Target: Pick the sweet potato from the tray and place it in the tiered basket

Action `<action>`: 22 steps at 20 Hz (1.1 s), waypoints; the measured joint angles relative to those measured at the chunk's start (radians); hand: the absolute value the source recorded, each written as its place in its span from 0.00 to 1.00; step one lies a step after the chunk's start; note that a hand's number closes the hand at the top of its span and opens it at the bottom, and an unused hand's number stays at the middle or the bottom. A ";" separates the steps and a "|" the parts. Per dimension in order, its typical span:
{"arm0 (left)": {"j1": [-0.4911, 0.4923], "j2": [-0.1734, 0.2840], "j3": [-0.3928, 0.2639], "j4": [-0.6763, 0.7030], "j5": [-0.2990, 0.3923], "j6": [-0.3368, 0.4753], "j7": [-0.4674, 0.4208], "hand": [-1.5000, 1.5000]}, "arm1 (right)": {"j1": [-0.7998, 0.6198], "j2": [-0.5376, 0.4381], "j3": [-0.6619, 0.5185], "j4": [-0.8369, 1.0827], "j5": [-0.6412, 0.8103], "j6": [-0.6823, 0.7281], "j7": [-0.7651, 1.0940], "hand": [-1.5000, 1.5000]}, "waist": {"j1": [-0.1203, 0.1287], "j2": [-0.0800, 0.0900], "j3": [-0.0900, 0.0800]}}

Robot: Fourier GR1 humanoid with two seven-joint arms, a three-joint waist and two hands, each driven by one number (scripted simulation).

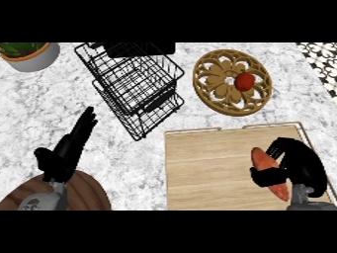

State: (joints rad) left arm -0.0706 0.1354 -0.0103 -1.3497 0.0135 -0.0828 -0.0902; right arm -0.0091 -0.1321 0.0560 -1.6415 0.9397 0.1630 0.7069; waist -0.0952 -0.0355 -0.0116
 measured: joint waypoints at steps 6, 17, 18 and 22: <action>-0.002 -0.006 -0.007 -0.005 0.000 -0.003 -0.002 0.50 | 0.011 0.100 0.139 -0.255 0.168 -0.211 0.242 1.00 | 0.021 0.001 0.004; -0.053 -0.020 -0.040 0.003 -0.009 -0.025 0.009 0.50 | -0.228 0.123 0.456 -0.438 0.522 -0.192 0.502 1.00 | 0.098 0.025 0.005; -0.049 -0.028 -0.049 0.000 -0.013 -0.023 0.005 0.50 | -0.265 0.123 0.450 -0.429 0.526 -0.187 0.510 1.00 | 0.106 0.027 0.005; -0.055 -0.029 -0.056 0.004 -0.014 -0.034 0.003 0.50 | -0.394 0.123 0.401 -0.380 0.509 -0.165 0.528 1.00 | 0.129 0.032 0.006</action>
State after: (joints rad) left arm -0.1260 0.1066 -0.0662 -1.3457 -0.0007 -0.1167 -0.0874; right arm -0.4035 -0.0088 0.4566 -2.0219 1.4489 -0.0024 1.2349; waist 0.0340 -0.0034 -0.0058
